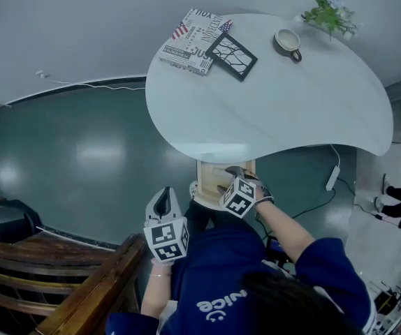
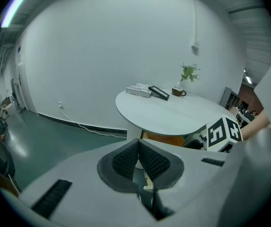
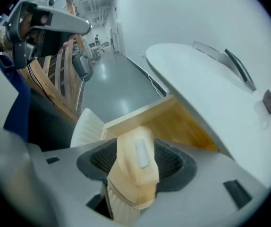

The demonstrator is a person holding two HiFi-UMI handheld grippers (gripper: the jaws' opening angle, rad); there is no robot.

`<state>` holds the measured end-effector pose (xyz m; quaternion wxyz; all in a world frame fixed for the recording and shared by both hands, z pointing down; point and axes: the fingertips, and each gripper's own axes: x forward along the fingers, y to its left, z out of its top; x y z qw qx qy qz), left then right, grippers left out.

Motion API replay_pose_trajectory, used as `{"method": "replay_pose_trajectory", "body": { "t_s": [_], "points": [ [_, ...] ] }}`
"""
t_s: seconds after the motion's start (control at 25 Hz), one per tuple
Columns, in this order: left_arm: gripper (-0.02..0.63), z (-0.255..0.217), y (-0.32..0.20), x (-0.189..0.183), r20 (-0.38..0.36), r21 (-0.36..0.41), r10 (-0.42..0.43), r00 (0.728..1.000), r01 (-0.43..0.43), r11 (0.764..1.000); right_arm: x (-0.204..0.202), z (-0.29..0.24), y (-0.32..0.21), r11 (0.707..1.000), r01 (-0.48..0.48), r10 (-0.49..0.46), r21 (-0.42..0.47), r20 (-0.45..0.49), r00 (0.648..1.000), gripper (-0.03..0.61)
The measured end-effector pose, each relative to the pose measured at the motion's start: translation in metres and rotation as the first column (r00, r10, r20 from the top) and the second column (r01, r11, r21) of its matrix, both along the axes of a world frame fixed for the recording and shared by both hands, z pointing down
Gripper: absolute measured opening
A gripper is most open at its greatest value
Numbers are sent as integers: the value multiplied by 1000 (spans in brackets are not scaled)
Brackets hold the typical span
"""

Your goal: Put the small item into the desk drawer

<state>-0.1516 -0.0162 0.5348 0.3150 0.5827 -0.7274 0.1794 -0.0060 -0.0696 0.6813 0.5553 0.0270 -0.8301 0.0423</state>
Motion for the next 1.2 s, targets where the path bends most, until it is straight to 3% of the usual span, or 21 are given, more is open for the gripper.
{"method": "replay_pose_trajectory", "body": {
  "t_s": [0.32,0.6,0.96,1.2],
  "points": [
    [5,-8,-31,10,-2,33,99,995,-99,995,-2,-49,-5,986,-167,167,-10,132,977,258],
    [5,-18,-59,35,6,70,223,975,-223,972,7,-85,-12,960,-280,270,17,215,939,256],
    [5,-30,-80,46,15,122,298,954,-298,947,15,-130,-29,892,-452,416,26,347,840,255],
    [5,-47,-83,51,24,166,315,949,-315,935,17,-174,-37,843,-536,457,53,456,764,255]
  ]
}}
